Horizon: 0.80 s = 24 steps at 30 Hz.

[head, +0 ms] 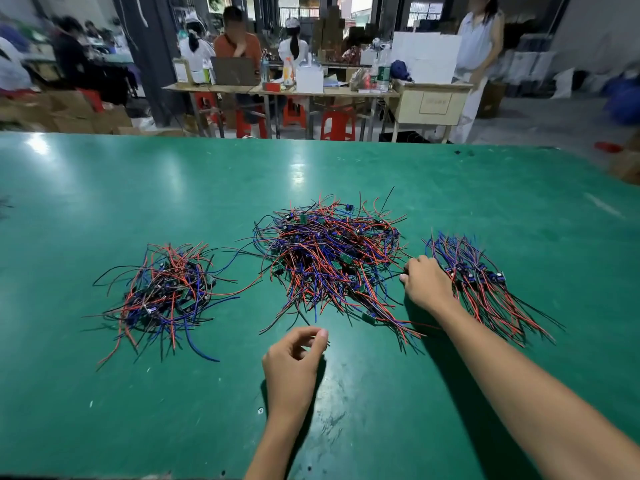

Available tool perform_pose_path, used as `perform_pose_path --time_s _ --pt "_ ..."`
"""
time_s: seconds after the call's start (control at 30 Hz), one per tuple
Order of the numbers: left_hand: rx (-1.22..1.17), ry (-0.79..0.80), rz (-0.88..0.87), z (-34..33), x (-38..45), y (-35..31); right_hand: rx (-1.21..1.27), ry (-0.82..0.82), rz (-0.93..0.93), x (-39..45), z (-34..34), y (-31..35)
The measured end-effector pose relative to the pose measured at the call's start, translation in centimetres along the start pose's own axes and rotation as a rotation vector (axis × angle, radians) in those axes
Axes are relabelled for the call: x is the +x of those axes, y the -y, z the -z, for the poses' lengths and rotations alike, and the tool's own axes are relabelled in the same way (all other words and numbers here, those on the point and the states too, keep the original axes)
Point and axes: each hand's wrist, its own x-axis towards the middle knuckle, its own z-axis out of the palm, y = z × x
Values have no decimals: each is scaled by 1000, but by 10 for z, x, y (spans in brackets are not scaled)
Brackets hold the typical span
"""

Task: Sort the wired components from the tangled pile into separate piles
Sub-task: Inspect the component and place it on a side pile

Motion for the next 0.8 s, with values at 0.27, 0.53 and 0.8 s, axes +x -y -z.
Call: perform_pose_path --time_s 0.27,0.53,0.8 --pt "31 7 -1 -1 0 1 4 8 19 -37 -6 -4" --pt "51 27 -10 0 -1 3 162 120 -13 -61 6 18" --pt "65 42 -21 0 -2 2 534 150 -131 -70 16 18"
